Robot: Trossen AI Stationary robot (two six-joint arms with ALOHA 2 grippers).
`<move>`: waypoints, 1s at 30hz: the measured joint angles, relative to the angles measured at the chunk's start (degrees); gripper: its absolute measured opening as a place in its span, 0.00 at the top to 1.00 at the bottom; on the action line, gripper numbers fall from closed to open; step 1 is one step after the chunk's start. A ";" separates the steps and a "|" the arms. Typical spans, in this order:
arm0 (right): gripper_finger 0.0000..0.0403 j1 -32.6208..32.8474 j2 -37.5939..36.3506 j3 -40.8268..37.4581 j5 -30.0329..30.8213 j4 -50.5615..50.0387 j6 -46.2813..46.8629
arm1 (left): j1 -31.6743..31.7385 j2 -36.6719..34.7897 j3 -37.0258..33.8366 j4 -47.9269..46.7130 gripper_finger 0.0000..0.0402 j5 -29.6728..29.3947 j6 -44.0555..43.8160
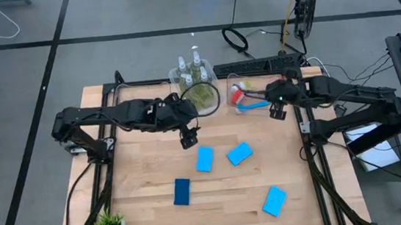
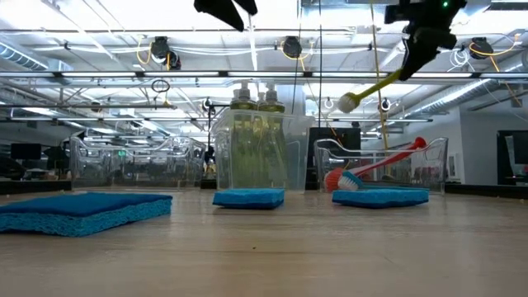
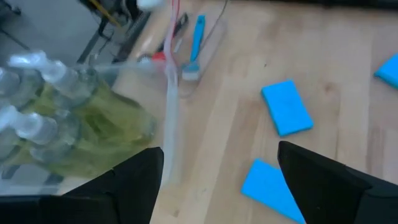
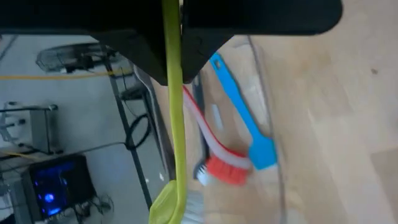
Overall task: Pick & Place Kitchen Sink Supplies
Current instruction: Put the green dish brush into the right transparent bin
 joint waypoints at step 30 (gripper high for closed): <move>0.97 -21.69 -0.93 -24.22 -24.72 30.49 -19.47 | -3.80 -46.63 -53.41 38.94 0.23 -4.47 -12.20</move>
